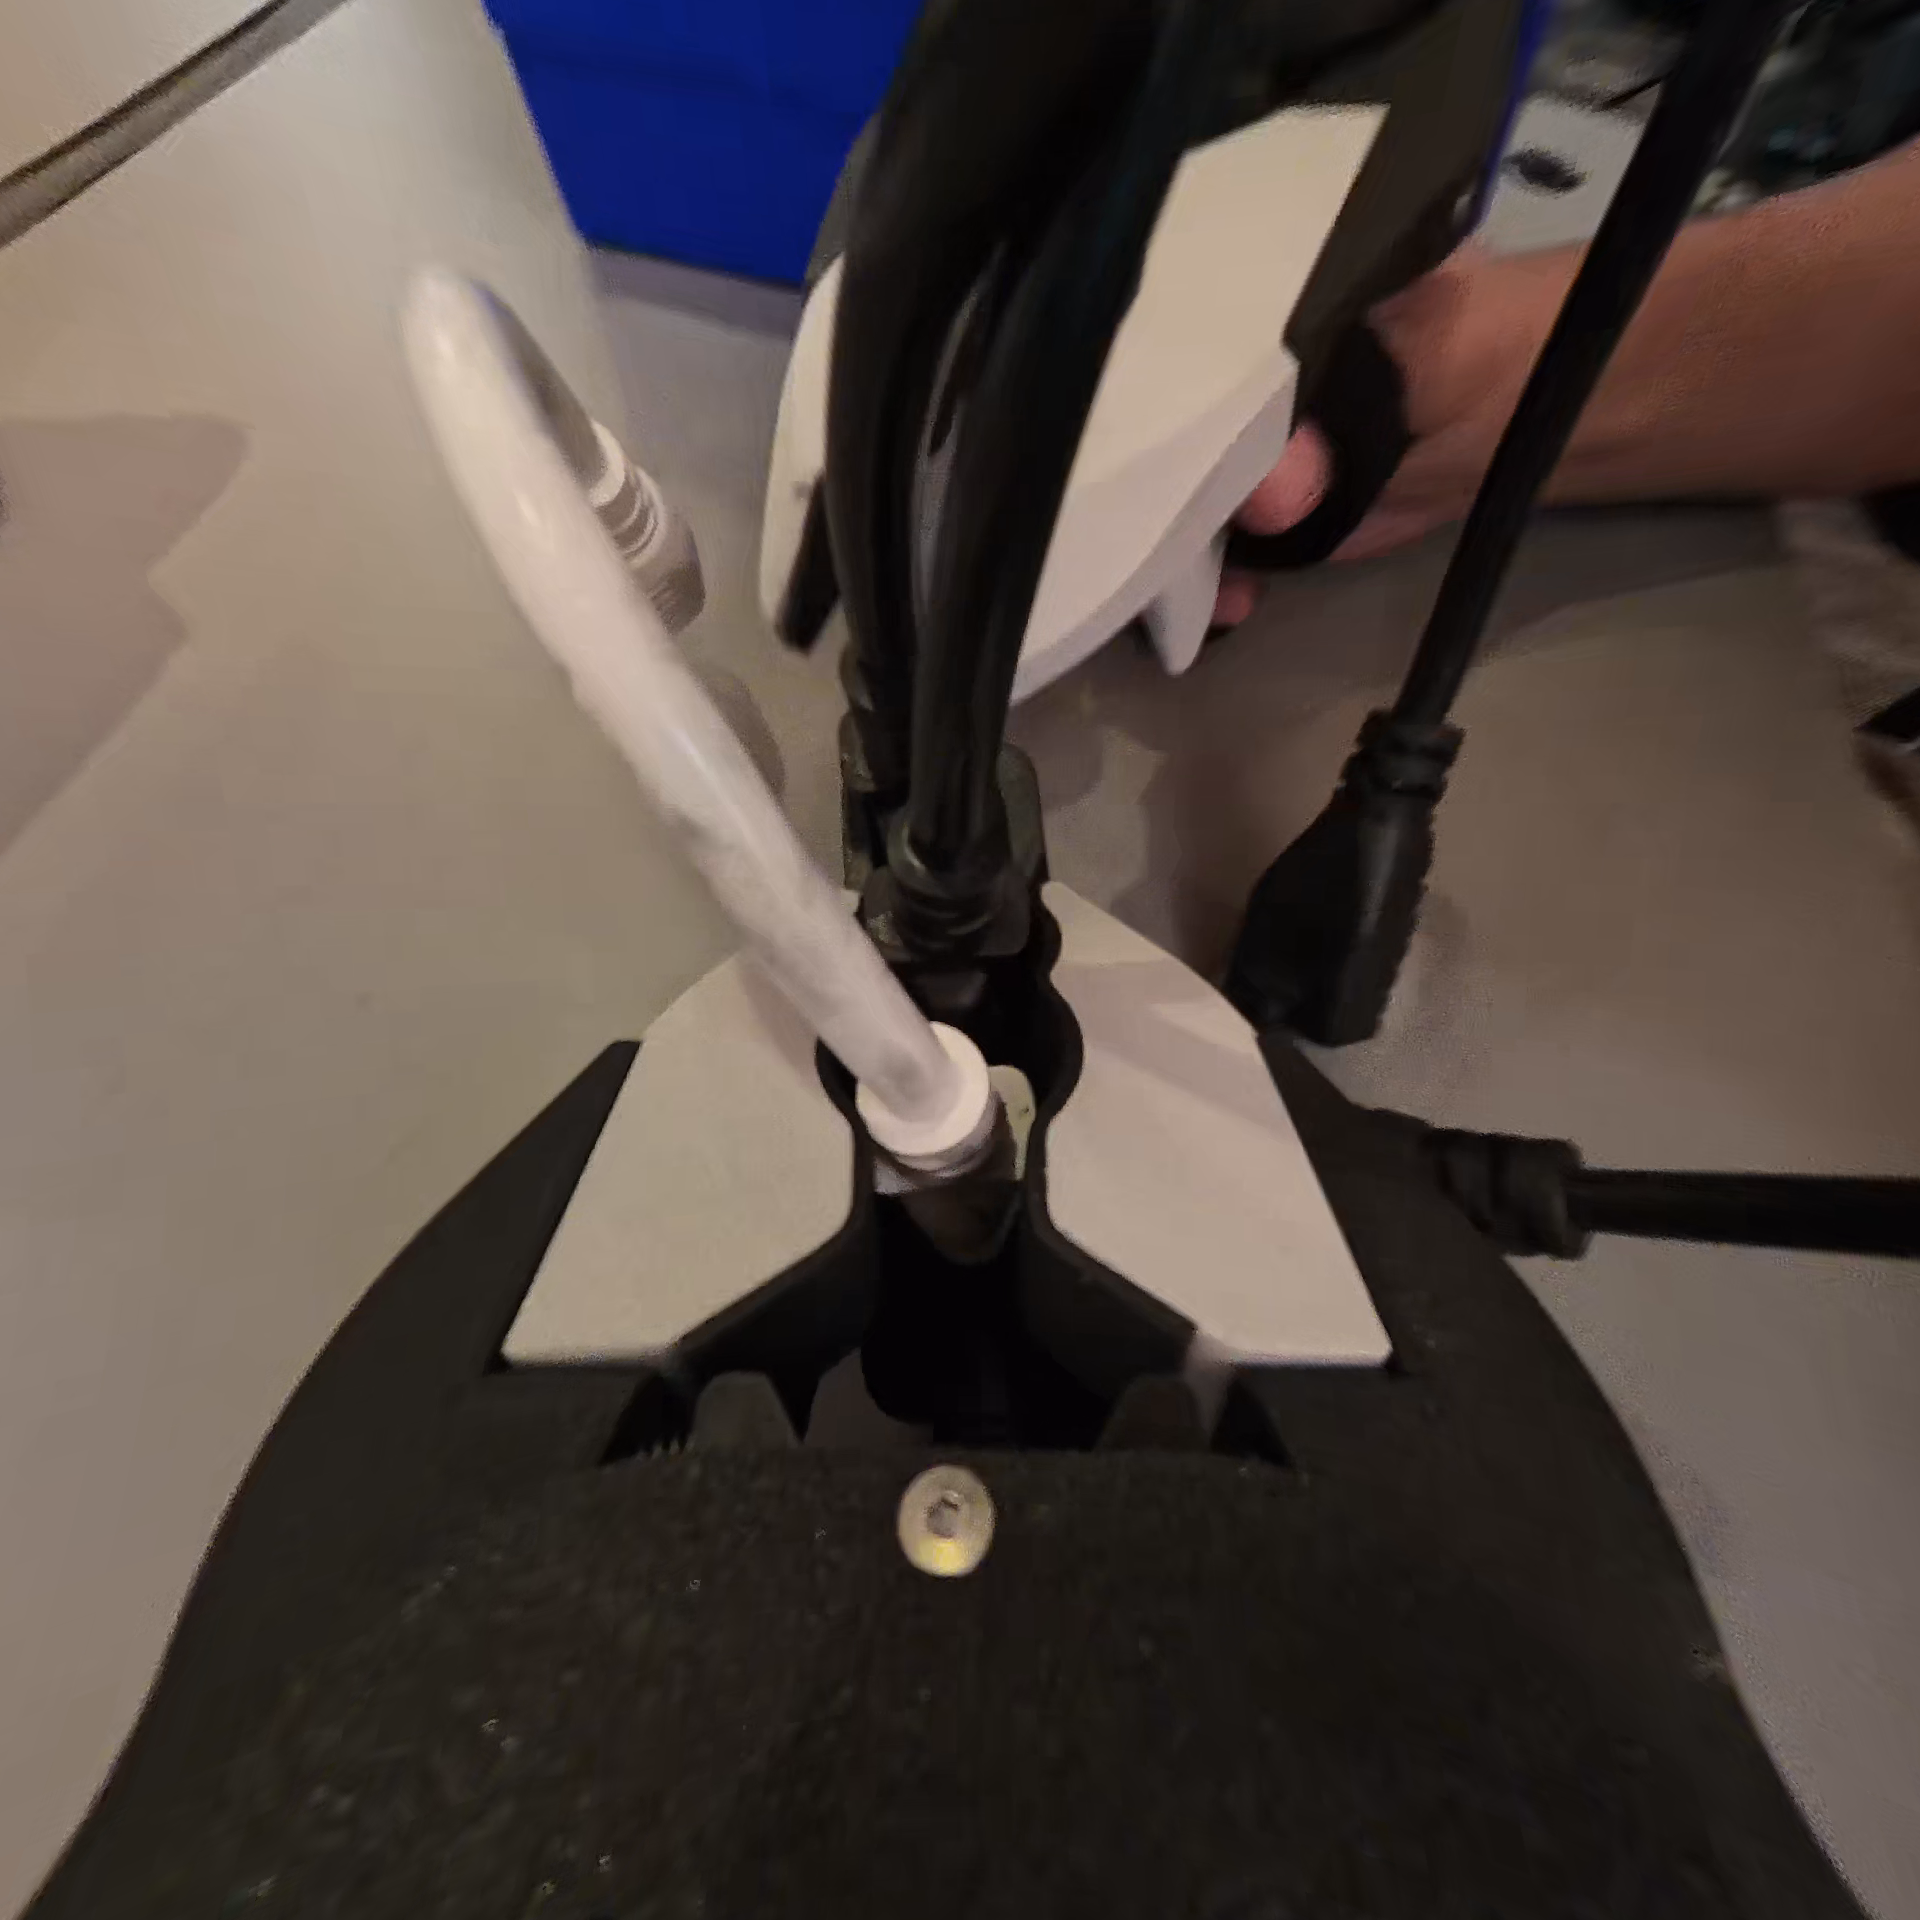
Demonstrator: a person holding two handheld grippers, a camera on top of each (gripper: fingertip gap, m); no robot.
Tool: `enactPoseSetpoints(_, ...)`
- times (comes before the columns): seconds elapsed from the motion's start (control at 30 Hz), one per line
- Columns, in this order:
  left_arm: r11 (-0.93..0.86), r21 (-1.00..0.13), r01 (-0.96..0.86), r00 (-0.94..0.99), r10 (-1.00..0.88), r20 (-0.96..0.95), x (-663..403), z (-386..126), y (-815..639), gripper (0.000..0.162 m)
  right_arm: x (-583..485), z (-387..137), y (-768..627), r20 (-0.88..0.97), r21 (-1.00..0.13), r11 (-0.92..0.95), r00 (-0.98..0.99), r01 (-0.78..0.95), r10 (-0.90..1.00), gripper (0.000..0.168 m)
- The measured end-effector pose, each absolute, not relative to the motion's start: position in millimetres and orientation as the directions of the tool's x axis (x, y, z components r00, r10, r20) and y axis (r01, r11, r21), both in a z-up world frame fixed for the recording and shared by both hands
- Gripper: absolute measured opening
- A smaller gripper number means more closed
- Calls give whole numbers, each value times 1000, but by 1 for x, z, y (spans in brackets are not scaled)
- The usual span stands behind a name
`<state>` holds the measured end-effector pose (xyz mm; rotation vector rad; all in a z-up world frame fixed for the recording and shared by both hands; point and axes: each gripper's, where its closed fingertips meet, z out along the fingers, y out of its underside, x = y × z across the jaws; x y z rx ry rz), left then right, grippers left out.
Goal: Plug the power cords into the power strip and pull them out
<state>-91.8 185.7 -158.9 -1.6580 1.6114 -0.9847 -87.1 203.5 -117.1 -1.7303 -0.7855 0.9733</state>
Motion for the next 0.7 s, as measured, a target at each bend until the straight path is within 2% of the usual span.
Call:
enactPoseSetpoints(0.1, -97, -814, -572, 42, -995, 89, -93, -166, 195, 26, -68, -131, 212, -211, -916, -376, 631, 138, 747, 27)
enactPoseSetpoints(0.23, -133, -804, -580, 79, -991, 107, -94, -168, 198, 26, -65, -140, 202, -199, -893, -414, 669, 177, 717, 26)
enactPoseSetpoints(0.47, -48, -817, -575, 42, -999, 29, -93, -169, 197, 27, -53, -151, 165, -362, -829, -558, 727, 35, 583, 26)
enactPoseSetpoints(0.53, -42, -817, -575, 37, -999, 25, -93, -169, 198, 27, -40, -153, 143, -345, -825, -565, 789, 3, 508, 26)
enactPoseSetpoints(0.7, -97, -812, -575, 111, -993, 40, -94, -170, 208, 27, -41, -151, 79, -253, -847, -529, 839, 49, 482, 24)
